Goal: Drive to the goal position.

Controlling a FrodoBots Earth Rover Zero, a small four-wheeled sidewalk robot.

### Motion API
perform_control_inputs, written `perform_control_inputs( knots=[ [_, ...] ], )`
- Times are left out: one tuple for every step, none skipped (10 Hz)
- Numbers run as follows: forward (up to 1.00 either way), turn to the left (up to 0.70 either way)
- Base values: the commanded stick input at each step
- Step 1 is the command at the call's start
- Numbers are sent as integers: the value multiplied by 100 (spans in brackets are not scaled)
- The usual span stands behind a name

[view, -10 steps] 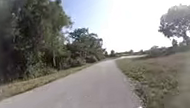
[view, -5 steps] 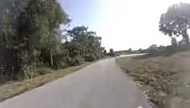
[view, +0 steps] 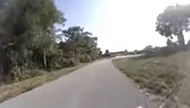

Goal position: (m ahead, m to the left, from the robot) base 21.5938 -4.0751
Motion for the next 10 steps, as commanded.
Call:
perform_control_inputs(
  knots=[
    [100, 0],
    [100, 0],
    [100, 0],
    [100, 0],
    [100, 0],
    [100, 0],
    [100, 0],
    [100, 0],
    [100, 0],
    [100, 0]
  ],
)
